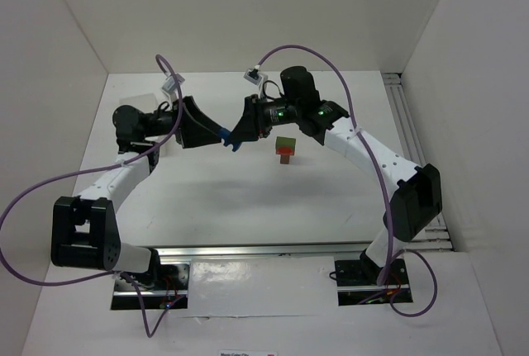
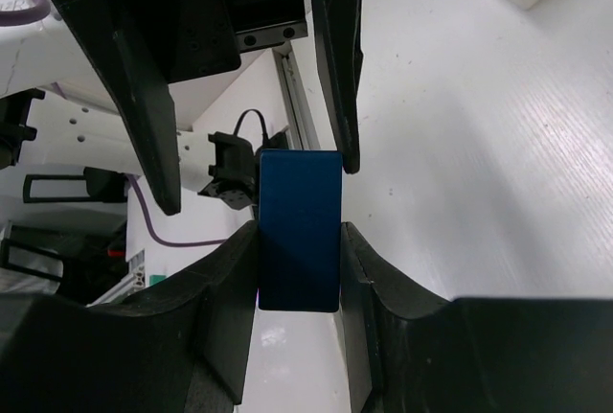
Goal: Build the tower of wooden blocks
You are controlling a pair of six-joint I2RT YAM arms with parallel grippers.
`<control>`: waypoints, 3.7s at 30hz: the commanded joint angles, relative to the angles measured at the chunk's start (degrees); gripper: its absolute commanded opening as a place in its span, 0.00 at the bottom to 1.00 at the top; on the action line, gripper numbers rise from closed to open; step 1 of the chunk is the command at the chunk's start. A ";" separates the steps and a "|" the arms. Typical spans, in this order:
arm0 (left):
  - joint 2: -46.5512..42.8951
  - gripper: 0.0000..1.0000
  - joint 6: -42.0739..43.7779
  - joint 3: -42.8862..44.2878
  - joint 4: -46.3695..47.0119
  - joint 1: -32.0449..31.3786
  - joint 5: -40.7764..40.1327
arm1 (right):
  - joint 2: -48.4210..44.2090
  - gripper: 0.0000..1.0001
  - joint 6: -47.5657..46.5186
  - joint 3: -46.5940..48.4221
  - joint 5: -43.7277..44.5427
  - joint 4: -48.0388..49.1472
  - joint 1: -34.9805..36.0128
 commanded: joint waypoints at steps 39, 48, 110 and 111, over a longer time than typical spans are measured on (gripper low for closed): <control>-1.66 0.00 24.60 6.92 -61.35 4.21 -14.40 | -0.75 0.93 -9.79 8.68 13.61 -15.33 0.49; -12.37 0.00 14.71 -1.59 -88.65 6.59 -41.22 | -9.00 0.93 -8.15 5.35 36.53 -22.27 0.49; -10.44 1.00 31.92 24.32 -115.99 4.65 -69.08 | -0.77 1.00 38.00 -13.29 77.17 -15.43 31.16; -11.23 1.00 31.92 25.29 -117.39 4.65 -70.58 | 2.73 1.00 39.32 -12.41 77.78 -15.43 31.16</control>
